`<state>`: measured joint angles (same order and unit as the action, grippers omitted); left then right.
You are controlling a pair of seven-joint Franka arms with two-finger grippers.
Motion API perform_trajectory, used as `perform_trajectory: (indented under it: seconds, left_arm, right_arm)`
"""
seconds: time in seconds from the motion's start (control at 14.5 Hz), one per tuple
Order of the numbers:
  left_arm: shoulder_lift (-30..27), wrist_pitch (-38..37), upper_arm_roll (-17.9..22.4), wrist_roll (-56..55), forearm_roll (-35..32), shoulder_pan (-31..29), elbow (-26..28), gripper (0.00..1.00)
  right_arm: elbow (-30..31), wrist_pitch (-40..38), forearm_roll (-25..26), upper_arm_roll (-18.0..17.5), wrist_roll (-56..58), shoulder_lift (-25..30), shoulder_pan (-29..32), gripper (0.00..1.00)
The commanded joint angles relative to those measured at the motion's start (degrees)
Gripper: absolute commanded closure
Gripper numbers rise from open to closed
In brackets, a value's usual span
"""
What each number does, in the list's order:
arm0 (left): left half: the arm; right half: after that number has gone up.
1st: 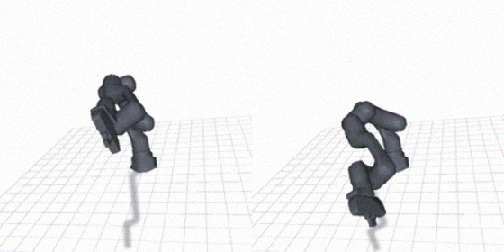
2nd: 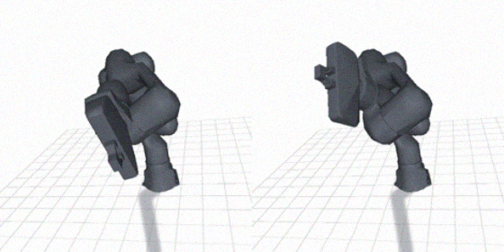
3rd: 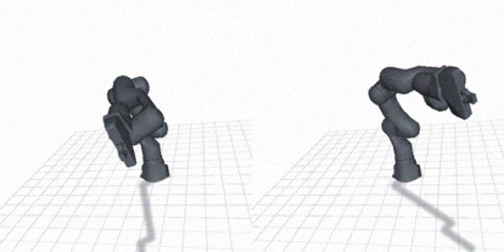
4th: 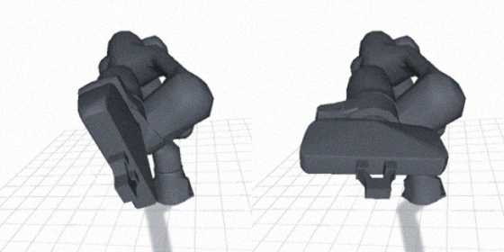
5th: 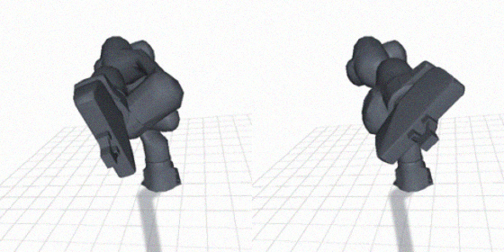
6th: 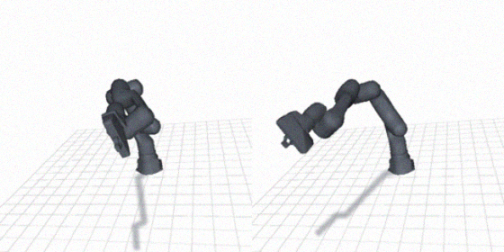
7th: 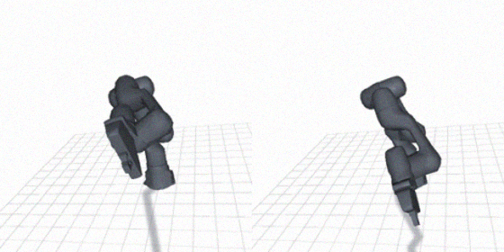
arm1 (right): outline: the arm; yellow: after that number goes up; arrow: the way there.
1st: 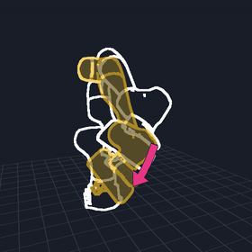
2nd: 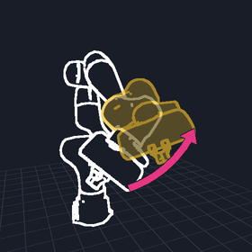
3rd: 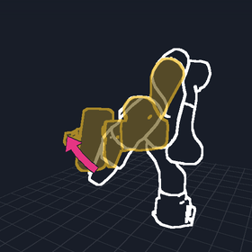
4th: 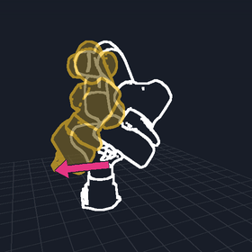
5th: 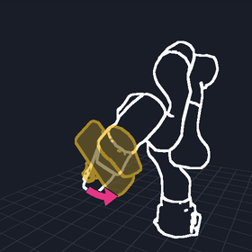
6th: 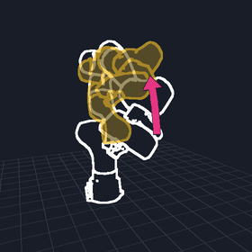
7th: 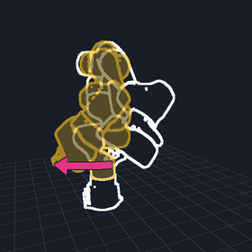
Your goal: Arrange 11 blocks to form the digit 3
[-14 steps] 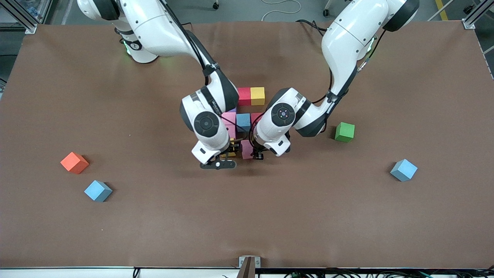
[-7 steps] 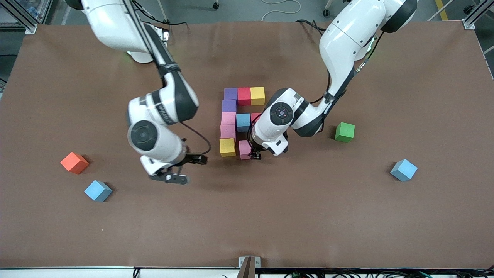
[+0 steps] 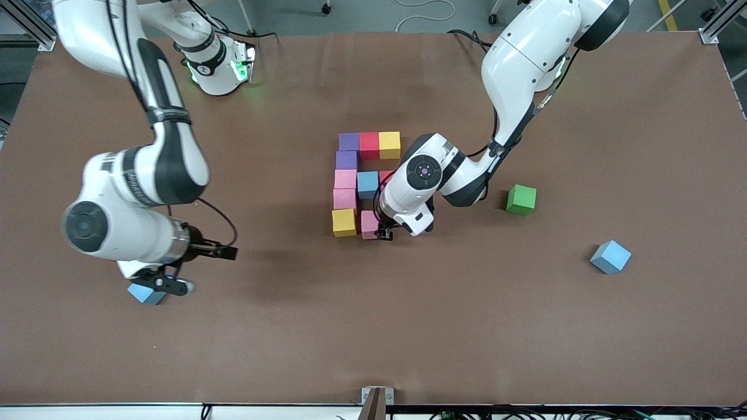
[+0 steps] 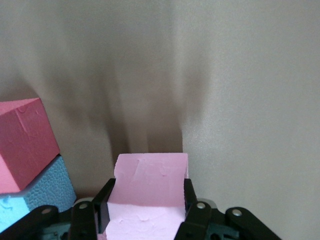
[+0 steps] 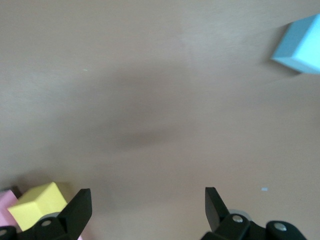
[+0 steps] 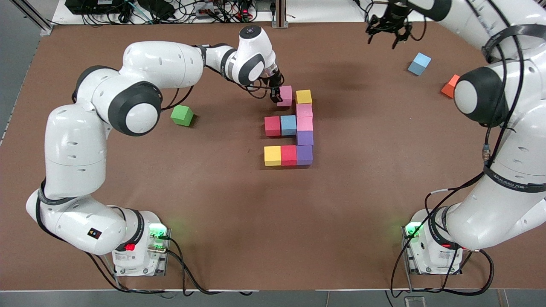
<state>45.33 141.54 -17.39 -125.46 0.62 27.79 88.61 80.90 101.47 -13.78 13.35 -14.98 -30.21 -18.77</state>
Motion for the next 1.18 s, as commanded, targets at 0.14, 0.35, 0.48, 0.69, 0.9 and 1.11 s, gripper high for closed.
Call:
perform_trajectory:
  seconds: [0.14, 0.35, 0.48, 0.69, 0.9, 1.11]
  left_arm:
    - [1.9, 0.1, 0.1, 1.2, 0.1, 0.5, -1.6, 0.82]
    - [2.8, -0.1, 0.0, 1.1, 0.2, 1.5, -2.9, 0.82]
    - [2.8, -0.2, 0.0, 1.1, 0.7, 1.5, -3.0, 0.82]
    - [2.8, -0.2, 0.0, 1.1, 1.1, 1.6, -3.1, 0.82]
    - [3.3, -0.1, 0.0, 1.1, 1.1, 1.6, -3.2, 0.77]
    - [3.8, -0.1, 0.0, 1.0, 1.2, 1.6, -3.2, 0.58]
  right_arm:
    - [1.6, -5.3, 8.0, -1.4, 8.0, 5.3, 5.9, 0.00]
    - [1.6, -8.5, 9.1, -1.4, 8.1, 7.5, 7.0, 0.00]
    - [1.6, -10.6, 10.0, -1.4, 8.2, 9.2, 8.1, 0.00]
    - [1.5, -14.0, 11.0, -1.4, 9.1, 11.2, 9.3, 0.00]
    - [1.6, -15.7, 13.6, -1.4, 9.1, 12.8, 9.5, 0.00]
    - [1.2, -14.9, 13.9, -1.6, 8.9, 12.8, 10.2, 0.00]
